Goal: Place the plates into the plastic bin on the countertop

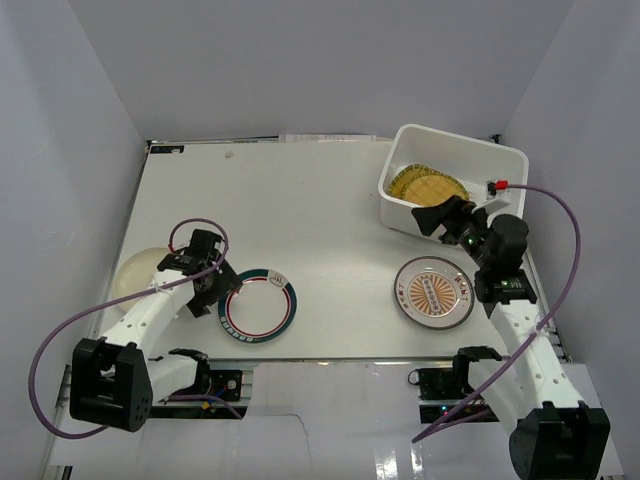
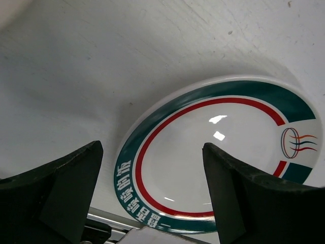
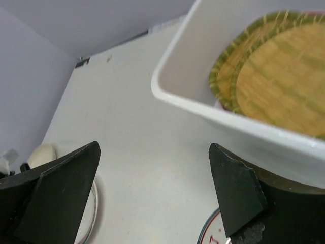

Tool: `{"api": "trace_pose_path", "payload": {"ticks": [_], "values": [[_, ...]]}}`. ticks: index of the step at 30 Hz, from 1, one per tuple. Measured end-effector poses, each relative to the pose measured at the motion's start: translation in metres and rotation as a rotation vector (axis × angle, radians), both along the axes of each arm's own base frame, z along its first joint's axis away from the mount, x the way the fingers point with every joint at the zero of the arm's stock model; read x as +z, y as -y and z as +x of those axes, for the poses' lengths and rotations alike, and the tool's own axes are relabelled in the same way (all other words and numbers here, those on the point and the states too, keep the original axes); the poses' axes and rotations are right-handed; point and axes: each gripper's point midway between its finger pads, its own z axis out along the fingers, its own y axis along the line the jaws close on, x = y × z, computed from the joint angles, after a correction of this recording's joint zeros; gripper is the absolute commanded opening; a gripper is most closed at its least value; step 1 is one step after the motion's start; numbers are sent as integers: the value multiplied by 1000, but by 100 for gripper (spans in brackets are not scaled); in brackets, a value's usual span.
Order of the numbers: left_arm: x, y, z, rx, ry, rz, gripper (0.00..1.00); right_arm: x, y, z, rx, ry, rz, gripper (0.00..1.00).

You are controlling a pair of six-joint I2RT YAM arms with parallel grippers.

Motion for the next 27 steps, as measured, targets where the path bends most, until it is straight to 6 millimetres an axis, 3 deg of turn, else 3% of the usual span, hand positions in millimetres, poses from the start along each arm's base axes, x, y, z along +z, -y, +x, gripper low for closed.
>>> {"api": "trace_pose_path", "payload": {"ticks": [5,7,9,12,13,14,21,24,27], "values": [[-15,15,-5,-1,21,-97,78,-47,-24,-46,88,-97,1,93],[-27,21,-16,8,-5,-142,78,-65,-25,-59,94,-129,-1,94],[-26,25,-17,16,7,-172,78,-86,-18,-68,63,-184,-12,95],[-16,29,-12,18,82,-210,72,-116,-4,-78,-15,-271,-43,98],[-13,31,-10,17,107,-221,69,-124,4,-80,-58,-296,-60,90],[-10,32,-8,17,130,-232,65,-129,11,-81,-97,-312,-77,90],[-12,45,-6,-4,224,-322,31,-154,74,-90,-440,-407,-177,90],[-18,49,-8,-19,242,-349,28,-163,99,-97,-576,-452,-209,93],[-16,52,-6,-32,280,-366,18,-168,120,-102,-691,-480,-231,90]]}}
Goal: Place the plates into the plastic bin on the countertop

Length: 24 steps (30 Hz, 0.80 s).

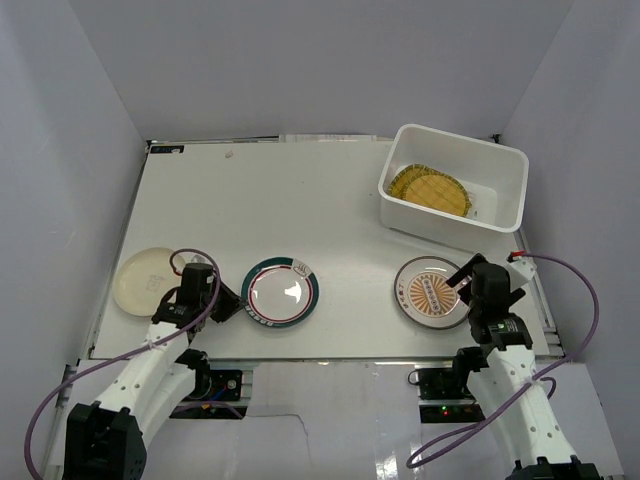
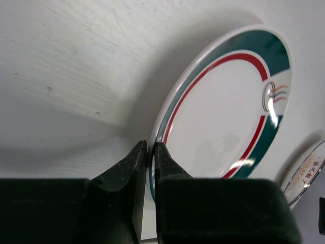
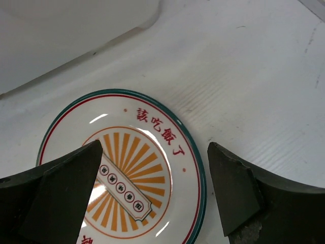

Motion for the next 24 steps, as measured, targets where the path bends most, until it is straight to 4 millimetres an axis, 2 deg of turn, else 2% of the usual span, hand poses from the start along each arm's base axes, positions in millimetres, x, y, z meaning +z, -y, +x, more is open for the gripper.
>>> {"api": "trace_pose_path", "payload": {"ticks": [4,9,11,13,14,15,17,18,20,21,22,24], "values": [[11,9,7,-26,84,-25,0,-21,17,-6,-101,-97,3,90],[19,13,8,-39,149,-44,0,-60,21,-22,-153,-205,66,90],[21,13,8,-39,164,-46,0,-62,19,-18,-148,-196,88,92],[22,14,9,-39,172,-48,0,-60,13,-9,-121,-172,118,100],[22,14,9,-39,172,-48,0,-58,8,-4,-97,-152,142,94],[22,14,9,-39,172,-48,0,-57,3,0,-76,-136,161,79],[22,14,9,-39,172,-48,0,-58,-13,10,-5,-75,223,62],[22,14,9,-39,172,-48,0,-59,-20,12,23,-56,257,48],[22,14,9,-39,172,-48,0,-63,-38,11,87,-34,330,35],[22,14,9,-39,173,-48,0,-64,-43,10,108,-34,348,20],[23,14,9,-38,175,-49,0,-66,-48,8,132,-35,363,12],[24,14,10,-39,181,-52,0,-66,-59,5,172,-27,410,8]]}}
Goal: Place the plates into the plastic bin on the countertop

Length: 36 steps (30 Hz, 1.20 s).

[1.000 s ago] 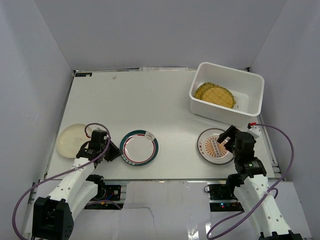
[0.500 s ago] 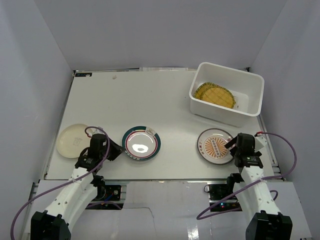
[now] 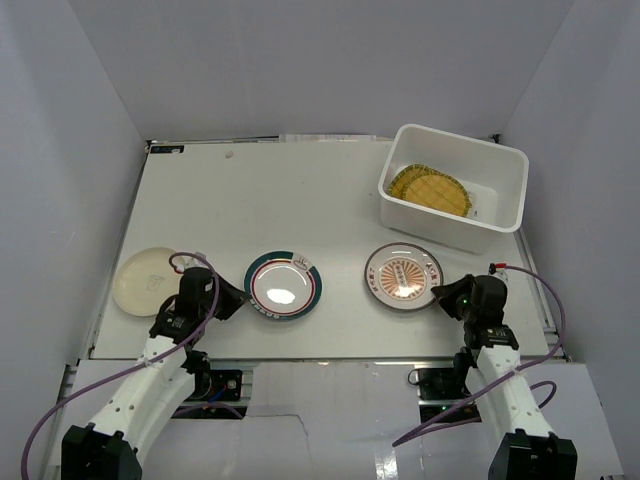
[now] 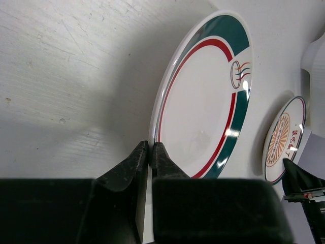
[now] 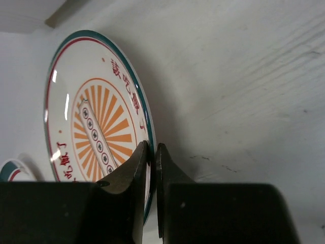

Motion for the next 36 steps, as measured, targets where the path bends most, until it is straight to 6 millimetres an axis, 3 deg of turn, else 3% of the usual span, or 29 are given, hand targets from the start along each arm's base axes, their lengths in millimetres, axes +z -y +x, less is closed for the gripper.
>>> {"api": "trace_pose_path", "payload": {"ticks": [4,10,12,16,17,19,20,21,23,25,28,30,32,33,36], "values": [[4,1,2,-3,13,-2,0,16,-18,1,76,75,59,8],[11,2,5,-5,44,-13,0,28,-56,-13,254,81,135,8],[12,3,5,-7,47,-15,0,45,-68,-13,307,97,146,8],[10,3,4,-11,34,-16,0,113,-89,5,395,214,150,8],[8,4,4,-12,27,-15,1,144,-96,14,421,277,148,8],[3,3,4,-13,5,-8,19,189,-101,31,436,380,137,8],[0,3,3,-14,-9,-4,41,209,-101,41,429,422,123,8],[-3,3,2,-15,-23,1,50,226,-100,51,419,458,101,8],[-11,2,0,-19,-61,15,64,259,-91,74,376,527,46,8],[-16,2,-1,-22,-82,22,66,278,-72,98,301,561,-20,8],[-20,2,1,-26,-96,29,64,287,-27,131,149,568,-119,8],[-22,3,3,-33,-97,32,59,278,8,149,46,533,-176,8],[-26,4,6,-37,-106,36,43,255,42,163,-52,459,-220,8],[-28,4,6,-40,-111,42,30,242,56,168,-87,421,-241,8],[-32,5,10,-43,-118,44,8,206,75,181,-133,320,-258,8]]}}
